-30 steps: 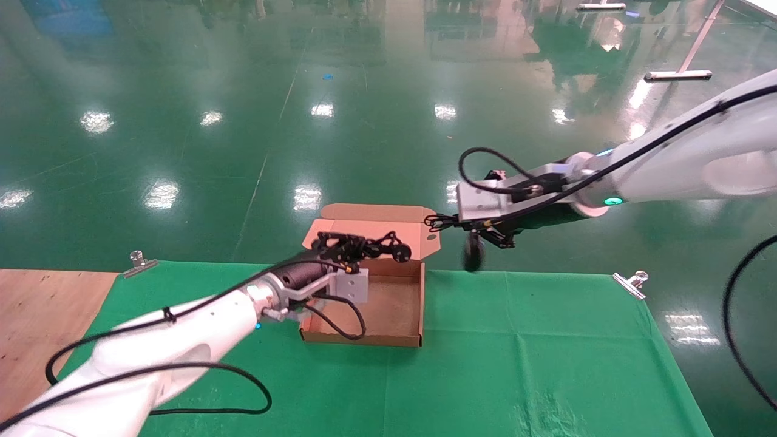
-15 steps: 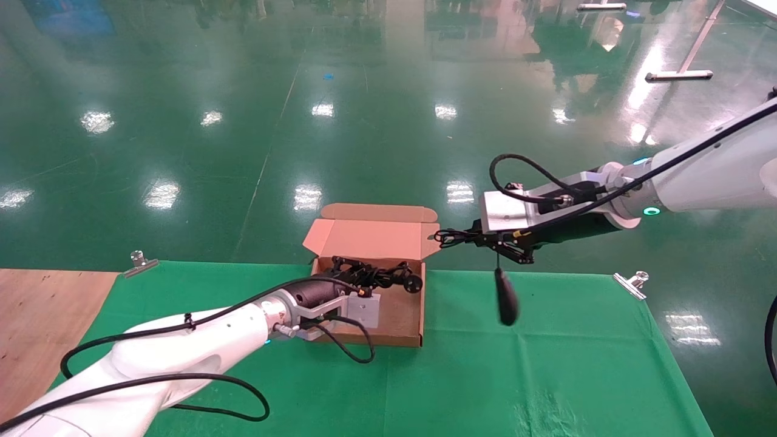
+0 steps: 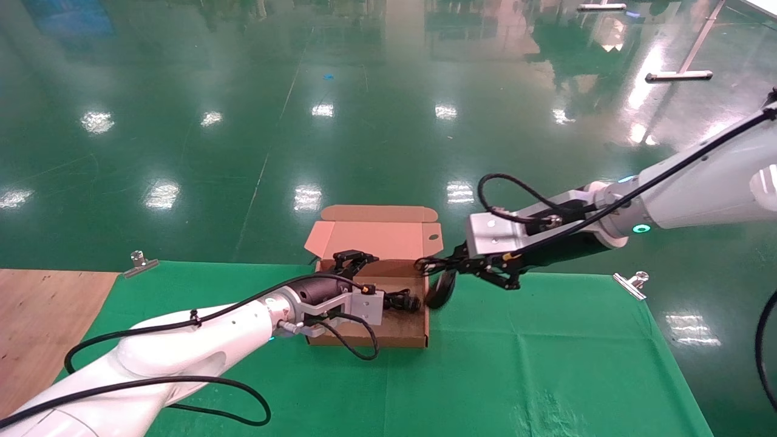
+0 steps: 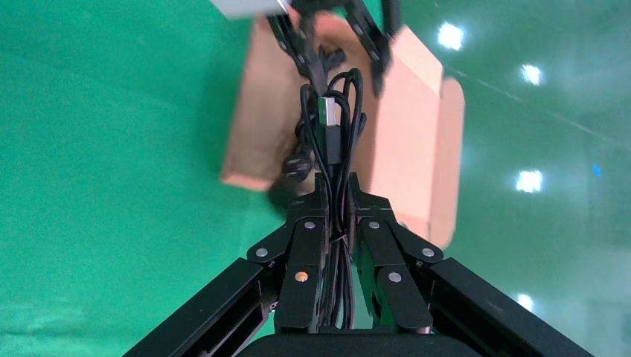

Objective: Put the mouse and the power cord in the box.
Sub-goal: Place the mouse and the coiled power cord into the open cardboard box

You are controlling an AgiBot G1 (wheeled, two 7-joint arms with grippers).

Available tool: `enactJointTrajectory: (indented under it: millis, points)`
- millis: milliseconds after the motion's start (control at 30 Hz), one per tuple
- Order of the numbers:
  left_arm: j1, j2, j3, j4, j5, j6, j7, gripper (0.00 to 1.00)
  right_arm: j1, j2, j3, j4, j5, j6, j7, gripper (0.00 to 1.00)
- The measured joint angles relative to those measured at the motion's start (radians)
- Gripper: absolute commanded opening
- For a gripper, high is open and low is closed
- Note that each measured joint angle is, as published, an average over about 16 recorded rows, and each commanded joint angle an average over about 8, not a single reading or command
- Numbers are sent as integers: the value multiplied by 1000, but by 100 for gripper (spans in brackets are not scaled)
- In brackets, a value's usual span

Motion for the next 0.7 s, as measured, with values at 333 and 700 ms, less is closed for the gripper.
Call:
enactJointTrajectory:
  millis: [333,700]
  points:
    - [-40,-67,-66,89,-169,142,-26,100,-21,-43,-2,36,3,51,29,0]
    - [-60,-202,-144,204,-281,357,13,100,-134,-67,-24,210,56,255,125,0]
